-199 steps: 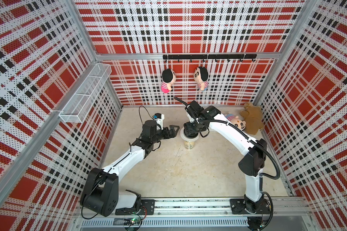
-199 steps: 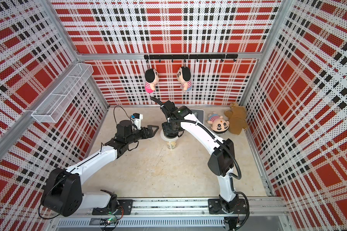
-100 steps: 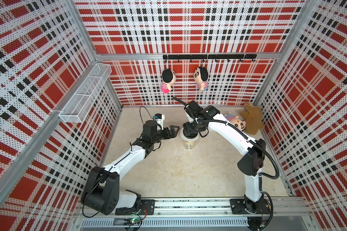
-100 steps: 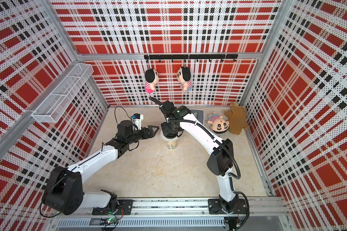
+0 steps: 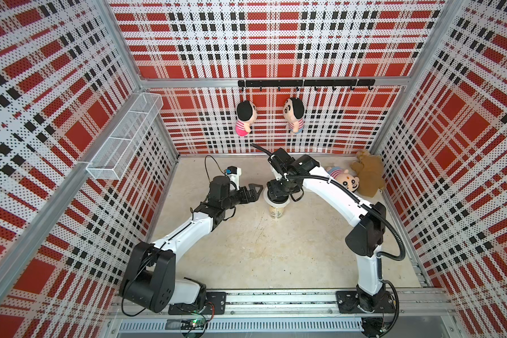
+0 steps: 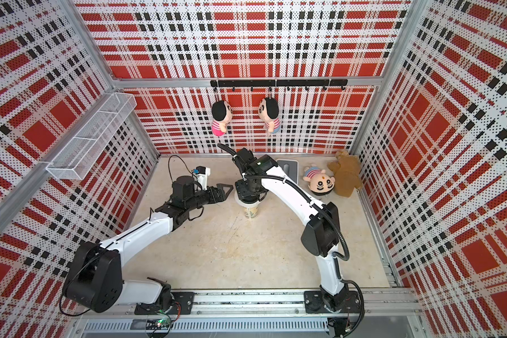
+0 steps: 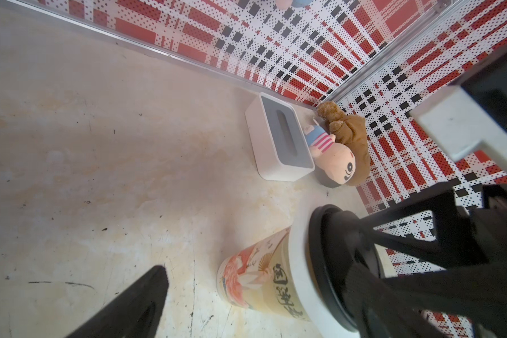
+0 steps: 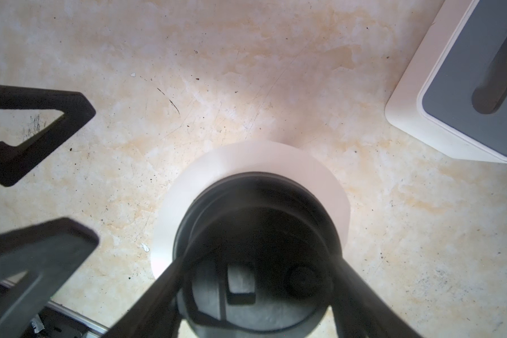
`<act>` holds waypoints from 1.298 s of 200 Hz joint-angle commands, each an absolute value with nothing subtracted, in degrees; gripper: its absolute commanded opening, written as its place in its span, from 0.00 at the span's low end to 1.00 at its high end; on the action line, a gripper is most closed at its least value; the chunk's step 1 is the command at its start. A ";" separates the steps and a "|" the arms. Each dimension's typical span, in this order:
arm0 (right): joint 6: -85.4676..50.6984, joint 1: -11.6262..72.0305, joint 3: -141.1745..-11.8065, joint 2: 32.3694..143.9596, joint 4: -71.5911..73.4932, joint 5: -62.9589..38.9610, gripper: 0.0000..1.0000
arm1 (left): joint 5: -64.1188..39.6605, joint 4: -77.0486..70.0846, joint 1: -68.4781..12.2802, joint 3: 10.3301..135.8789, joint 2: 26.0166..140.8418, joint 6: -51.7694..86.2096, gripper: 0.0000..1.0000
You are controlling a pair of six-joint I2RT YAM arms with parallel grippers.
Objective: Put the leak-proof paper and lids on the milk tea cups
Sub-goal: Secure the cup lid on the cup.
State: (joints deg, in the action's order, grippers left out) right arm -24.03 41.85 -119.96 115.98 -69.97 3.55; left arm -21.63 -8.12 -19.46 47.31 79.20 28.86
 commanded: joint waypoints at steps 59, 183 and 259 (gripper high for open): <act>-23.39 42.54 -119.95 117.30 -70.41 2.55 0.60 | -22.67 -9.58 -20.04 47.64 80.16 28.23 0.99; -23.70 43.07 -112.32 115.29 -66.51 2.90 0.63 | -22.94 -9.62 -22.63 52.33 84.93 28.14 0.99; -24.08 44.01 -101.25 111.57 -58.86 3.42 0.64 | -23.91 -8.77 -24.11 57.56 90.85 27.36 0.99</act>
State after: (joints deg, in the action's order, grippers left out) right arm -23.62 42.59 -106.30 109.36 -57.19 4.80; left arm -22.26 -8.56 -22.81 55.37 88.58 28.82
